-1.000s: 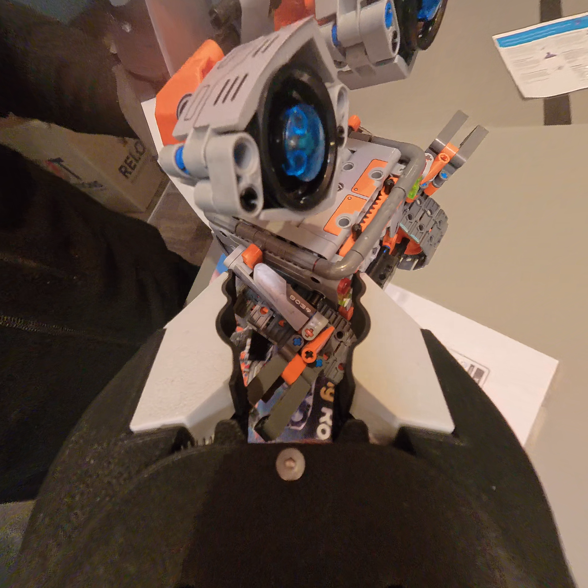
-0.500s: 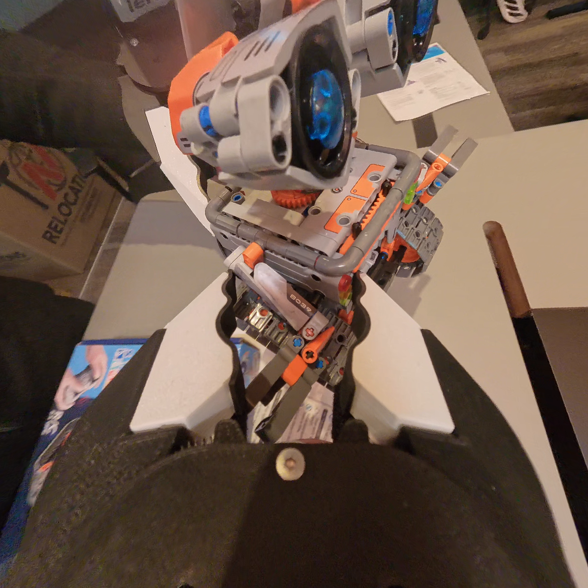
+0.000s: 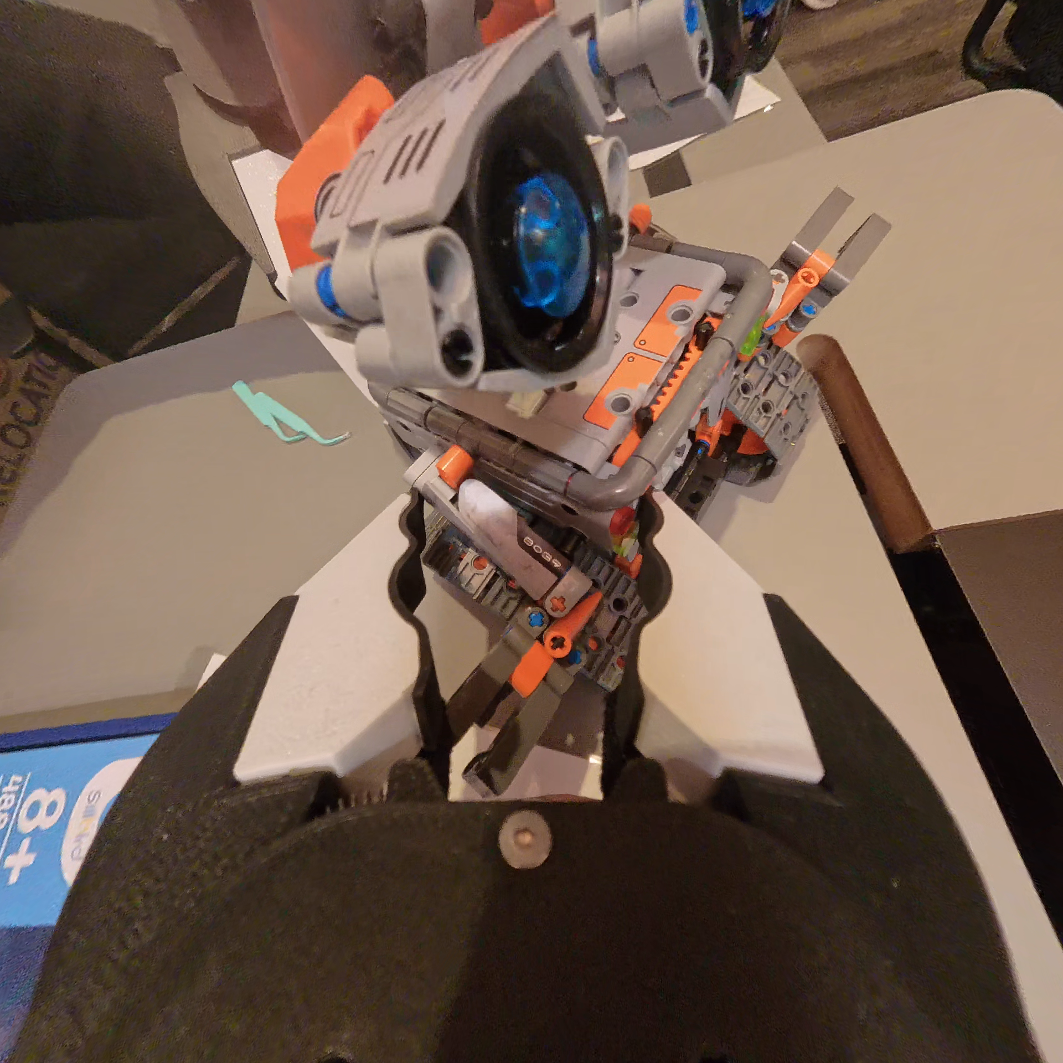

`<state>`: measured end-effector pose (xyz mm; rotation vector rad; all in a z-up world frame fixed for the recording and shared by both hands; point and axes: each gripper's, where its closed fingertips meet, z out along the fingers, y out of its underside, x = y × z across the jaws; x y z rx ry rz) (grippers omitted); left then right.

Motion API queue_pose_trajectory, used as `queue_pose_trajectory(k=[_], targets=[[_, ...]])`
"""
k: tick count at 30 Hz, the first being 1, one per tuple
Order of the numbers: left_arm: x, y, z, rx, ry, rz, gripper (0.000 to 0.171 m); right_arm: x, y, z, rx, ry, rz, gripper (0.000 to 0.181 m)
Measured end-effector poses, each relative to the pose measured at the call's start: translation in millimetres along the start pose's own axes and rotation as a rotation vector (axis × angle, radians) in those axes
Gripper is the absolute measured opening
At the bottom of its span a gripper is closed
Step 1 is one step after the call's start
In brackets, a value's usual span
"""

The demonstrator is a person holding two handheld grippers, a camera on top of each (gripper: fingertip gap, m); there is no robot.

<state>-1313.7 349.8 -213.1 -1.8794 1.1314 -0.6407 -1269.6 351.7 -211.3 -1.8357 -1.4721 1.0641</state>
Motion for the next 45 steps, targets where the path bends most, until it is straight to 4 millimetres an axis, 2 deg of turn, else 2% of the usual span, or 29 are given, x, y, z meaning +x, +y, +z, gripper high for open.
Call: queue_pose_trajectory(k=[3, 5, 8, 10, 12, 16, 19, 21, 22, 26, 32, 38, 45], targets=[[-4, 1, 0, -0.013, 0.016, 0.017, 0.082, 0, -1, 0, 0.002, -0.008, 0.02, 0.075], [-8, 2, -4, -0.027, -0.038, 0.02, 0.088, -1, -2, -4, 0.003, -0.022, 0.019, 0.078], [-13, 1, -23, 0.027, -0.16, -0.069, 0.089, 5, -2, -16, 0.011, -0.031, 0.022, 0.079], [-1, 3, -30, 0.063, -0.229, -0.158, 0.088, 9, 4, -21, -0.012, -0.06, 0.028, 0.074], [18, 6, -28, 0.069, -0.295, -0.214, 0.089, 11, 6, -23, -0.016, -0.079, 0.03, 0.072], [39, 5, -11, 0.078, -0.426, -0.257, 0.073, 2, 11, -16, -0.051, -0.138, 0.018, 0.064], [35, 5, 3, 0.064, -0.492, -0.255, 0.055, 1, 10, -13, -0.05, -0.138, 0.036, 0.061], [26, 0, 2, 0.084, -0.543, -0.261, 0.043, 1, 10, -12, -0.053, -0.116, 0.036, 0.06], [24, -3, 2, 0.091, -0.534, -0.243, 0.033, 0, 10, -11, -0.054, -0.104, 0.035, 0.06], [15, -6, 0, 0.08, -0.444, -0.178, 0.034, -4, 8, -8, -0.036, -0.056, 0.064, 0.064], [0, 0, -9, 0.073, -0.227, -0.119, 0.034, -16, 3, 1, -0.009, -0.003, 0.121, 0.073], [-18, 10, -22, -0.012, -0.028, -0.058, 0.034, -26, -5, 18, 0.005, 0.04, 0.154, 0.074], [-40, 19, -34, -0.093, 0.052, -0.021, 0.038, -33, -13, 39, -0.007, 0.04, 0.169, 0.073]])
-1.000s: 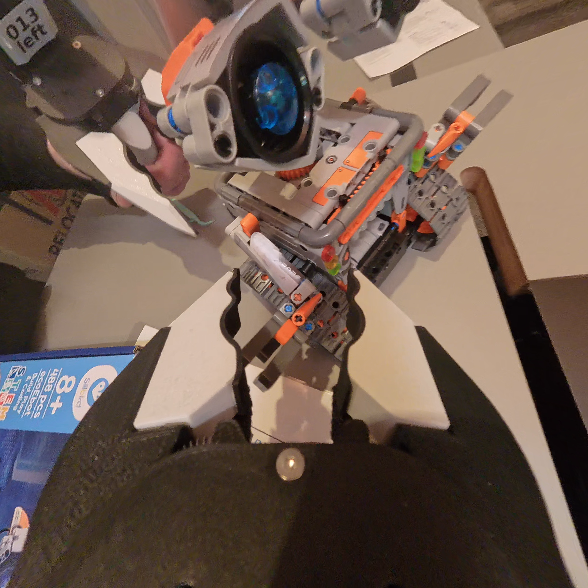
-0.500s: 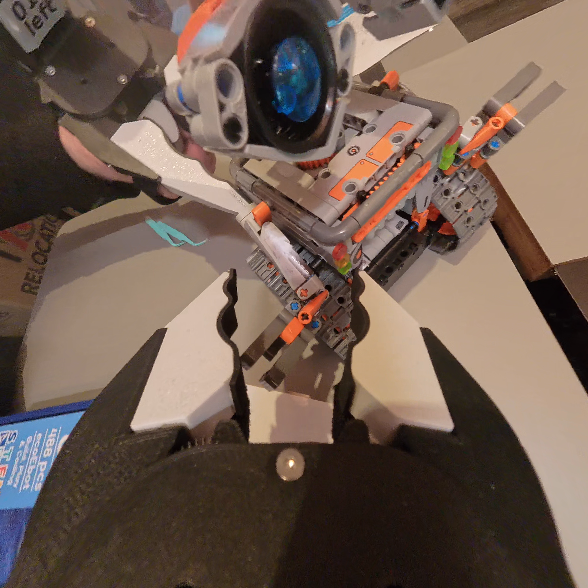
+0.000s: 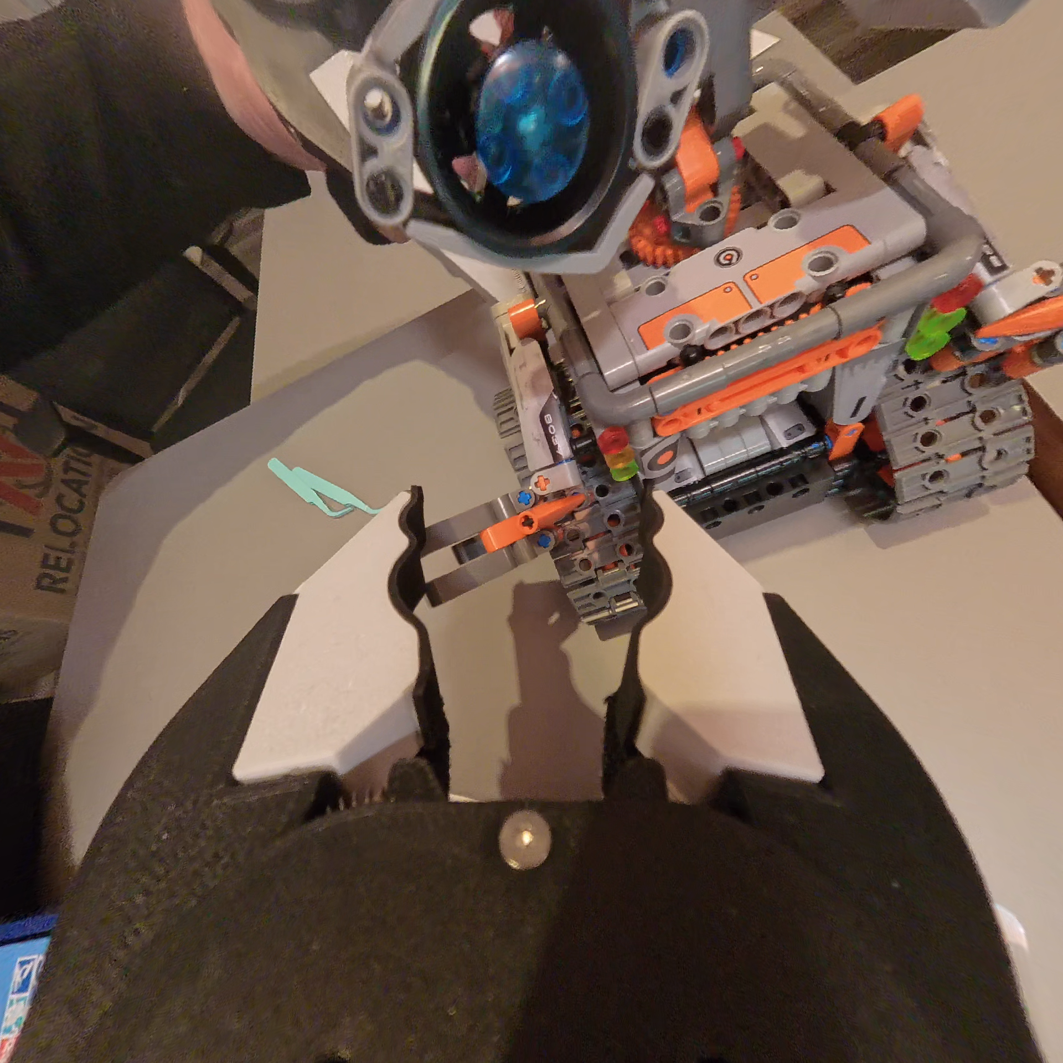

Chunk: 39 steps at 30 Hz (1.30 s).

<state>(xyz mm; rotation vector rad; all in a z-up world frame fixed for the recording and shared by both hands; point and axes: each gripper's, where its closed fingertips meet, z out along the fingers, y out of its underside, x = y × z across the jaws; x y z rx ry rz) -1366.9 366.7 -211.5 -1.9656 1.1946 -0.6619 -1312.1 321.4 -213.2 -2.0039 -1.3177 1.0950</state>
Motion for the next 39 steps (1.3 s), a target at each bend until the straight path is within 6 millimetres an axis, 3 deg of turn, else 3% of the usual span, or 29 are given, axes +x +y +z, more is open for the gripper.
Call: queue_pose_trajectory(k=[3, 7, 13, 16, 21, 27, 36, 39], targets=[[-6, 4, -4, -0.028, -0.035, -0.013, 0.044, -2, -1, -1, -0.021, -0.02, 0.0, 0.073], [-14, 9, -21, -0.011, -0.163, -0.073, 0.053, 5, 5, -16, -0.024, -0.021, 0.007, 0.071], [25, 0, -40, 0.118, -0.27, -0.156, 0.051, -4, 15, -24, -0.036, -0.077, 0.012, 0.061], [45, -8, -34, 0.127, -0.33, -0.111, 0.05, -16, 21, -19, -0.085, -0.083, -0.015, 0.065], [53, -20, -20, 0.083, -0.43, -0.045, 0.051, -21, 34, -6, -0.177, -0.033, 0.059, 0.069], [50, -16, -6, 0.043, -0.474, -0.033, 0.045, -24, 36, 5, -0.142, 0.009, 0.233, 0.04], [36, 12, 6, -0.038, -0.658, 0.058, 0.042, -24, 31, -16, -0.134, -0.003, 0.19, 0.035], [29, 17, 9, -0.05, -0.721, 0.072, 0.031, -23, 26, -26, -0.15, 0.004, 0.156, 0.034]])
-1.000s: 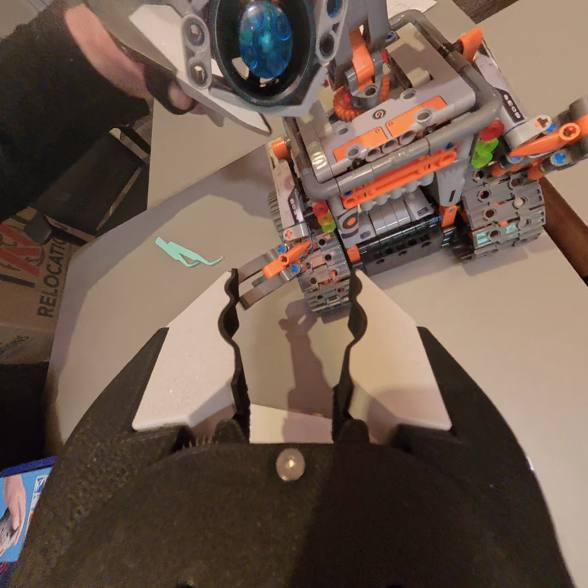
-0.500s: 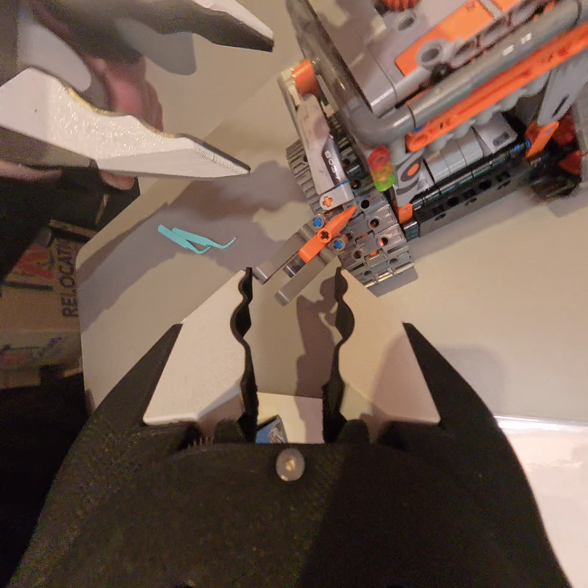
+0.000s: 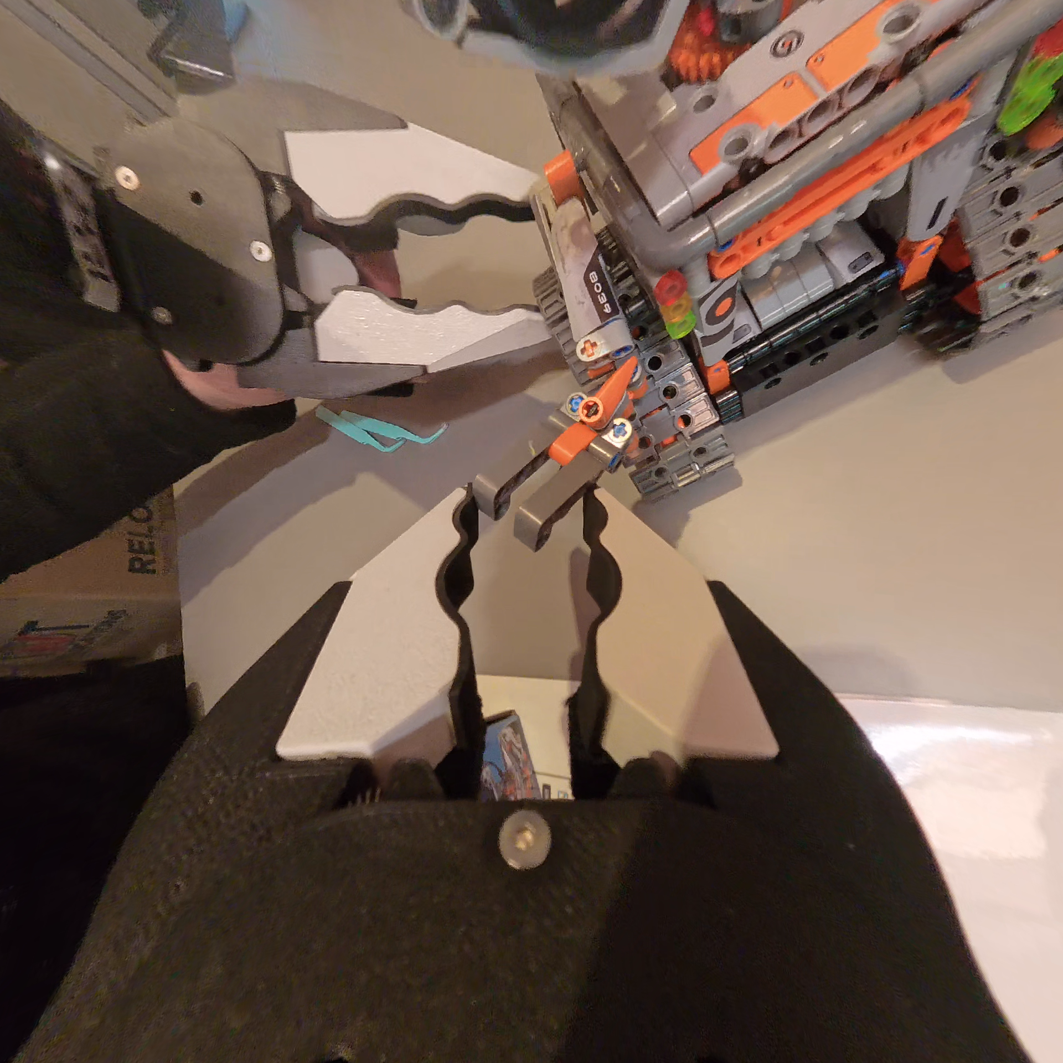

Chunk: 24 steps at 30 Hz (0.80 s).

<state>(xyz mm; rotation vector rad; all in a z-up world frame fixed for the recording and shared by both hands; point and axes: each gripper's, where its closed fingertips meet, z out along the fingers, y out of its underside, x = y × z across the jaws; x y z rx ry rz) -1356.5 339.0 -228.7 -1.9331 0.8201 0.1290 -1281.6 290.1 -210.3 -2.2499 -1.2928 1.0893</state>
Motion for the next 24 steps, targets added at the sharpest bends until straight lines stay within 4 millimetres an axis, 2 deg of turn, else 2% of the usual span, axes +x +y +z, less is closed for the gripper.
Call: queue_pose_trajectory(k=[6, 11, 14, 16, 20, 24], targets=[[-4, 5, 3, -0.003, -0.028, -0.02, 0.022, 3, -14, -26, -0.025, 0.054, -0.106, 0.028], [-5, 6, 4, -0.005, -0.03, -0.011, 0.017, 1, -22, -36, -0.048, 0.077, -0.185, 0.026], [-6, 7, 4, -0.01, -0.032, -0.013, 0.017, -11, -28, -39, -0.03, 0.088, -0.221, 0.026], [-8, 7, 5, -0.012, -0.031, -0.014, 0.016, -21, -31, -35, -0.012, 0.084, -0.248, 0.006], [-9, 7, 5, -0.027, -0.031, 0.005, 0.018, -24, -20, -24, -0.053, 0.09, -0.224, 0.026], [-14, 7, -8, -0.016, -0.043, -0.047, 0.041, -21, -20, -36, 0.02, 0.039, -0.151, 0.039]])
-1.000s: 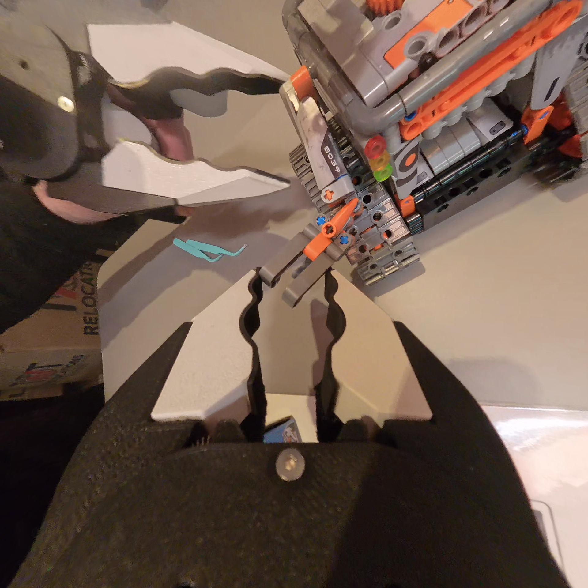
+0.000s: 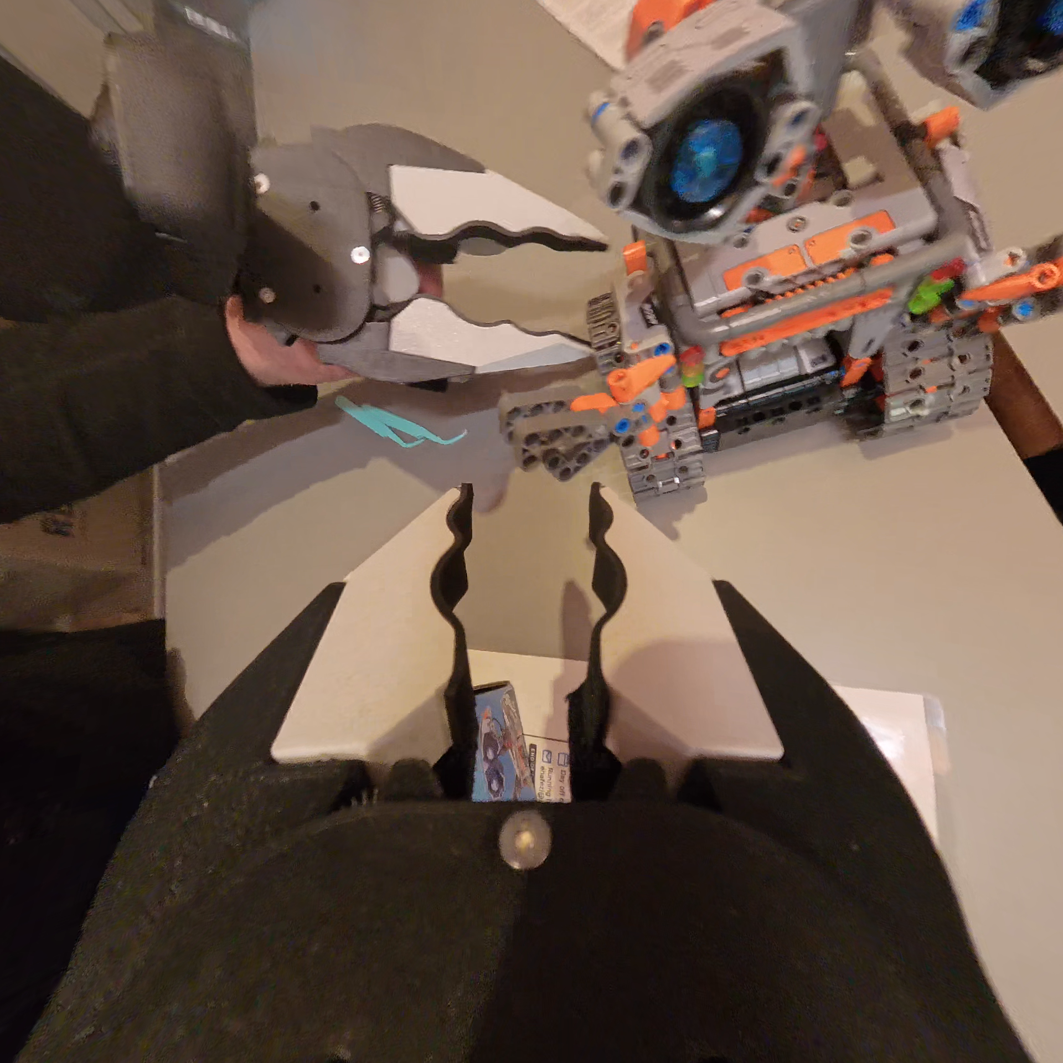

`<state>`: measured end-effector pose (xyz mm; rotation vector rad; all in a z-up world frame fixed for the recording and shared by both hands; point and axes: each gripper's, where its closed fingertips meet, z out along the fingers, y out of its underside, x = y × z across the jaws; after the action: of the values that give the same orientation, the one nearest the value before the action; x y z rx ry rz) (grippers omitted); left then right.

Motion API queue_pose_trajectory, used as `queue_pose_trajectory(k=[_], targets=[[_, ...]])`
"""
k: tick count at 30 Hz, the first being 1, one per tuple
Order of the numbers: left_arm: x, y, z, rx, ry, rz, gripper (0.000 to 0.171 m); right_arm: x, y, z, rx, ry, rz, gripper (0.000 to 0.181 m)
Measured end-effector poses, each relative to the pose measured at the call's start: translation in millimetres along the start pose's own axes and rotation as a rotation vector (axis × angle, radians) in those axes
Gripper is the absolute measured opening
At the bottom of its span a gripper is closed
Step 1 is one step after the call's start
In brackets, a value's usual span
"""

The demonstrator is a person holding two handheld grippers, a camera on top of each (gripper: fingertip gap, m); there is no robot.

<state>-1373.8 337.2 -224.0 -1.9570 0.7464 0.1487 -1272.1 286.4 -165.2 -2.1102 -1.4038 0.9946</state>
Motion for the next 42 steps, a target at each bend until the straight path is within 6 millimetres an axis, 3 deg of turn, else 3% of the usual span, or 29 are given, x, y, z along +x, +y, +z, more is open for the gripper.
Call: queue_pose_trajectory(k=[3, 8, 12, 17, 21, 27, 31, 33, 35, 39, 42], targets=[[1, -8, -15, 0.026, -0.02, 0.0, 0.044, 5, 0, -5, 0.065, -0.038, 0.097, 0.053], [42, -53, -36, 0.145, 0.063, -0.001, 0.03, 1, -8, 6, 0.131, -0.077, 0.121, 0.07], [66, -76, -36, 0.176, 0.125, -0.072, 0.024, -6, -16, 12, 0.183, -0.229, 0.163, 0.081], [63, -83, -34, 0.177, 0.119, -0.217, 0.022, -3, -19, 8, 0.198, -0.294, 0.172, 0.082], [69, -95, -38, 0.187, 0.092, -0.227, 0.014, -3, -25, 4, 0.203, -0.349, 0.161, 0.083], [70, -109, -34, 0.19, 0.027, -0.211, 0.015, 2, -30, 4, 0.172, -0.414, 0.145, 0.079], [70, -108, -35, 0.197, 0.043, -0.211, 0.016, 2, -29, 4, 0.151, -0.427, 0.131, 0.078], [71, -104, -38, 0.203, 0.054, -0.208, 0.025, 1, -26, 2, 0.141, -0.439, 0.129, 0.081], [62, -100, -46, 0.234, 0.021, -0.208, 0.027, 3, -25, -5, 0.159, -0.445, 0.116, 0.079], [40, -71, -43, 0.16, -0.036, -0.241, 0.045, 21, -23, -19, 0.189, -0.405, 0.124, 0.074], [23, -52, -33, 0.088, -0.119, -0.193, 0.062, 22, -26, -19, 0.205, -0.327, 0.054, 0.067]])
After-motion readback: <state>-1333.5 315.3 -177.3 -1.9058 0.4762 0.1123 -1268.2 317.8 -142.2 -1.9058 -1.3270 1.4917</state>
